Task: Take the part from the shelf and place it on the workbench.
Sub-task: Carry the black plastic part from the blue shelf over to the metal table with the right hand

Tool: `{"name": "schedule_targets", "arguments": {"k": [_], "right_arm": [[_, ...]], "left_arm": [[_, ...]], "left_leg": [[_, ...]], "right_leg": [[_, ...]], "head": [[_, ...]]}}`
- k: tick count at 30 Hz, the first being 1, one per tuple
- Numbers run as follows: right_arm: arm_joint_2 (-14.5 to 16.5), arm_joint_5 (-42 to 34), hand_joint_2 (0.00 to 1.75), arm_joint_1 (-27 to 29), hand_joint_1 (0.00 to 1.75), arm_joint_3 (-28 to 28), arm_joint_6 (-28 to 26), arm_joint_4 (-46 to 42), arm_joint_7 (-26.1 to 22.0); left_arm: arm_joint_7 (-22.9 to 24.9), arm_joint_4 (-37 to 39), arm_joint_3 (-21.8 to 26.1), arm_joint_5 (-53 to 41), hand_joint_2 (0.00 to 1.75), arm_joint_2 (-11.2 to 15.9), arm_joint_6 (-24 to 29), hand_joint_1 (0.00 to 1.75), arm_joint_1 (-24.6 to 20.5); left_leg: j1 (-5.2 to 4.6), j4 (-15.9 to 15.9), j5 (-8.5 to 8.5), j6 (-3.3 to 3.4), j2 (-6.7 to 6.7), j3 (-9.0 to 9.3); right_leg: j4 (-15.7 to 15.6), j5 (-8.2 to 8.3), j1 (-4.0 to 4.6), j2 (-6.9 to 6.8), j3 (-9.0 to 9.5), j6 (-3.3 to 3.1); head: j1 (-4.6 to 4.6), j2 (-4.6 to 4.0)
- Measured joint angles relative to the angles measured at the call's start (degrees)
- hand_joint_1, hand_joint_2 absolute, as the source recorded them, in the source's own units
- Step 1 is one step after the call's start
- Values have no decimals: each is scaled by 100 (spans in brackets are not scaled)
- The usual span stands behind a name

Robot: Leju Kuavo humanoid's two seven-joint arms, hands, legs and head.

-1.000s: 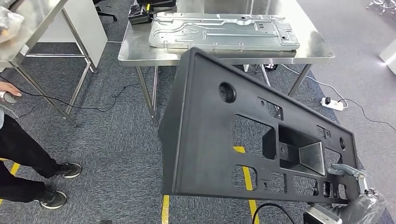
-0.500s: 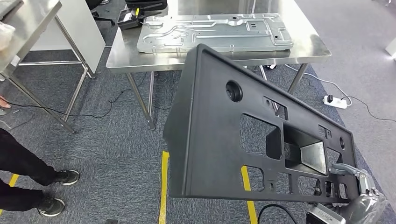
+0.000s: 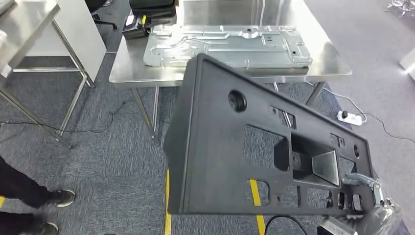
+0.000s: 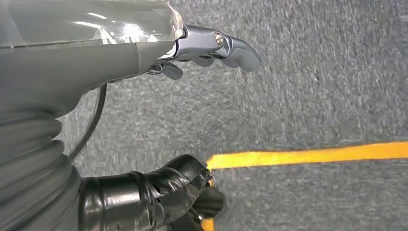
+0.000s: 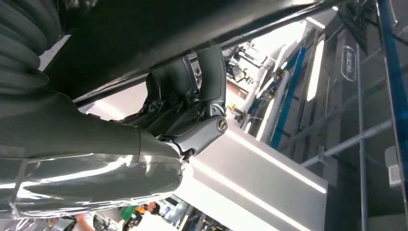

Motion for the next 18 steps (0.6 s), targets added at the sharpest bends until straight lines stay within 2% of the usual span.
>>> {"name": "schedule_targets", "arguments": {"k": [1, 2, 3, 4, 5, 6, 7, 8, 9, 11, 13, 15, 16, 17, 18], "right_arm": [[-5, -3, 175, 3, 175, 0, 0, 0, -2], [-10, -6, 175, 5, 175, 0, 0, 1, -2], [-14, -10, 175, 5, 175, 0, 0, 1, -3], [-17, -13, 175, 6, 175, 0, 0, 1, -3], [-19, -16, 175, 7, 175, 1, 1, 3, -4], [-20, -19, 175, 6, 175, 1, 2, 9, -4], [-21, -20, 175, 7, 175, 2, 3, 15, -5], [-22, -22, 175, 9, 175, 3, 4, 21, -5], [-23, -23, 175, 9, 175, 3, 4, 27, -4], [-25, -20, 175, 7, 175, 4, 3, 26, -6], [-25, -16, 175, 0, 175, 5, 2, 25, -9], [-25, -15, 175, -2, 175, 7, 2, 26, -8], [-26, -14, 175, -3, 175, 7, 2, 27, -8], [-25, -14, 175, -3, 175, 8, 2, 28, -8], [-25, -14, 175, -3, 175, 7, 2, 28, -7]], "left_arm": [[1, 1, 0, 1, 175, -1, -1, 0, 4], [1, 1, 0, 1, 175, -2, -4, 0, 13], [1, 2, 0, 1, 175, -5, -7, 0, 21], [1, 2, 0, 1, 175, -8, -11, 0, 27], [0, 2, 0, 1, 175, -11, -14, 0, 30], [0, 2, 0, 2, 175, -11, -16, 0, 27], [1, 2, 0, 2, 175, -9, -17, 0, 20], [1, 2, 0, 3, 175, -7, -18, 0, 14], [1, 2, 0, 3, 175, -6, -18, 0, 4], [-1, 2, 0, 2, 175, -6, -12, 0, -14], [-2, 2, -1, 1, 175, -7, -1, 0, -34], [-2, 2, -2, 1, 175, -7, 4, 0, -41], [-2, 2, -2, 0, 175, -7, 4, 0, -36], [-2, 2, -2, 0, 175, -7, 5, 0, -26], [-2, 2, -2, 0, 175, -7, 6, 0, -15]], "left_leg": [[13, -3, -53, -19, -3, 59], [30, -2, -115, -47, -6, 133], [52, 0, -185, -80, -9, 223], [78, 3, -266, -119, -12, 324], [95, 8, -348, -164, -13, 409], [106, 22, -423, -208, -17, 480], [105, 28, -492, -259, -14, 521], [98, 36, -531, -311, -9, 564], [95, 58, -535, -357, -5, 592], [104, 239, -492, -422, 2, 563], [113, 751, -524, -439, 0, 278], [101, 1405, -790, -436, 0, -201], [94, 1626, -943, -426, 0, -422], [85, 1706, -1030, -405, 0, -576], [72, 1638, -1003, -373, 0, -652]], "right_leg": [[197, -87, -31, -2, -223, 38], [224, -81, -60, -4, -363, 71], [76, 52, -87, -9, -419, 107], [-212, 313, -115, -19, -415, 143], [-561, 681, -138, -41, -377, 168], [-836, 913, -141, -65, -345, 162], [-1000, 1090, -134, -85, -322, 131], [-1057, 1147, -119, -92, -314, 73], [-1044, 1078, -104, -85, -297, 3], [-1070, 1055, -111, -59, -201, -109], [-1125, 991, -107, -52, -71, -194], [-1159, 902, -71, -46, 51, -259], [-1166, 849, -49, -34, 116, -281], [-1169, 793, -26, -19, 190, -296], [-1169, 737, -3, -2, 267, -303]], "head": [[2, -1], [1, 0], [2, 0], [3, 0], [7, 0], [8, -1], [4, -1], [2, -1], [-3, -1], [-7, -1], [-10, 0], [-10, 0], [-9, 0], [-9, 0], [-9, -1]]}}
